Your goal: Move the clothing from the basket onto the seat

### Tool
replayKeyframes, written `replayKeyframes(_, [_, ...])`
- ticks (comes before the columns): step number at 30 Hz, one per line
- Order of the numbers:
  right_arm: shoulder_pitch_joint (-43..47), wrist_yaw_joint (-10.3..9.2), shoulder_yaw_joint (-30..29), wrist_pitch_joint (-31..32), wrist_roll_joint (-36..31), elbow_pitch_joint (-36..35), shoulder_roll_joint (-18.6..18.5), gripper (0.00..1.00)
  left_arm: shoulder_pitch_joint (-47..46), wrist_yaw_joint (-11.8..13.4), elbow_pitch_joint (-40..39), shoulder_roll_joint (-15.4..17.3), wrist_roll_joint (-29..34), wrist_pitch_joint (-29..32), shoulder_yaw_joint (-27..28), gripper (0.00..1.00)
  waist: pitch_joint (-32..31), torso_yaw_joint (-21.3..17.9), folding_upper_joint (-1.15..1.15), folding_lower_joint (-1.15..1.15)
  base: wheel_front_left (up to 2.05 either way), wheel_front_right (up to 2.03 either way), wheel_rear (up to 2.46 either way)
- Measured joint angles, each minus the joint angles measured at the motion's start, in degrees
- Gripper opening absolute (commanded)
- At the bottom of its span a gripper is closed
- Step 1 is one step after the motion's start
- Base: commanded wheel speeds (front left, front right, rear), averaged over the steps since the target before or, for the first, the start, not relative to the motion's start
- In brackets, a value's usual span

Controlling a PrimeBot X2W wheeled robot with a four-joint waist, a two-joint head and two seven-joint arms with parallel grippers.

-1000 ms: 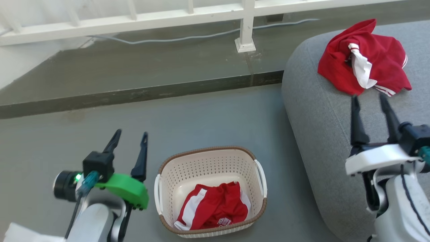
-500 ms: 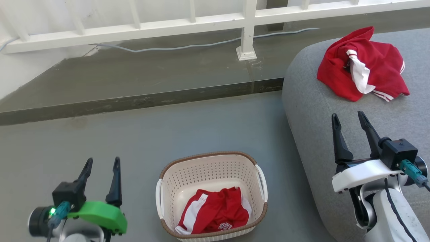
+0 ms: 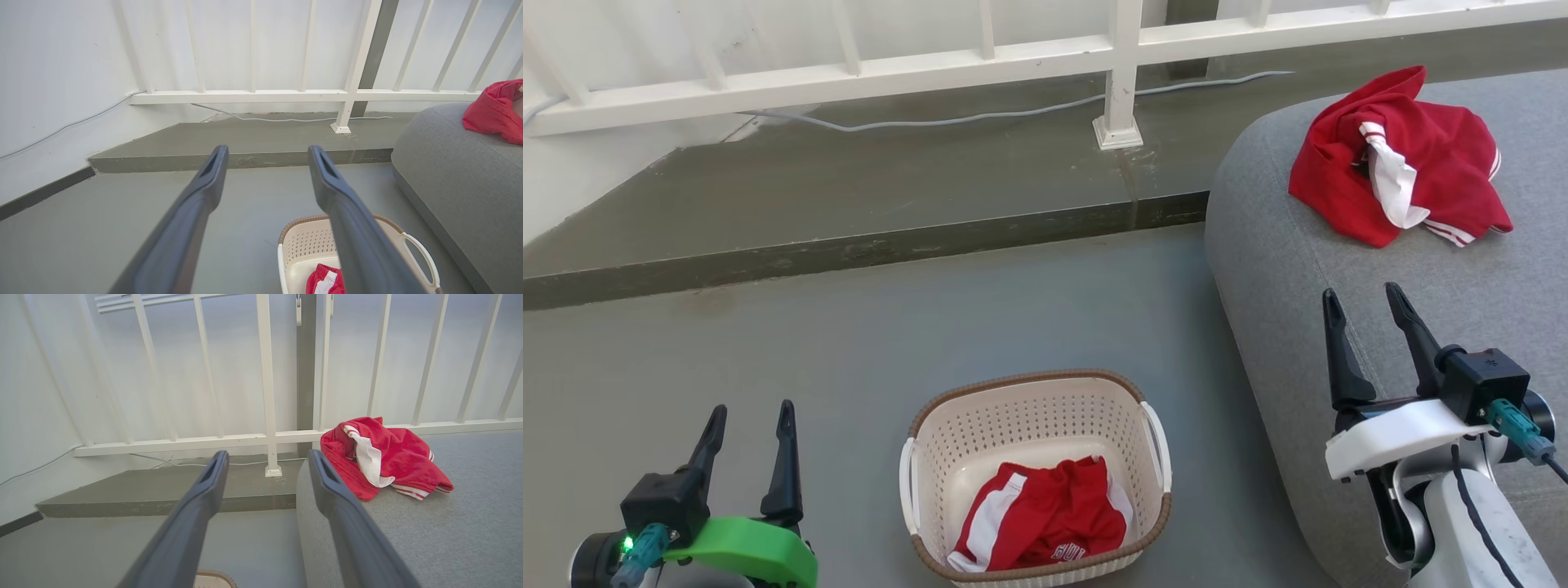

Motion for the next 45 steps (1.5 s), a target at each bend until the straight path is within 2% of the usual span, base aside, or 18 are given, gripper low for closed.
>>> replayKeyframes(29, [0.82, -0.14, 1.01, 0.0, 0.2, -0.45, 0.14, 1.0, 4.77, 0.21, -6.01, -0.34, 2.58, -0.01, 2.27, 1.0, 0.7, 0.0, 0.0, 0.0, 0.0, 0.0, 0.0])
replayKeyframes(45, [-0.02, -0.23, 0.56, 0.0, 0.55, -2.55, 0.16, 1.0, 5.52, 0.21, -9.06, -0.37, 3.39, 1.12, 2.56, 1.0, 4.63, -0.27, 0.0, 0.0, 0.0, 0.0, 0.0])
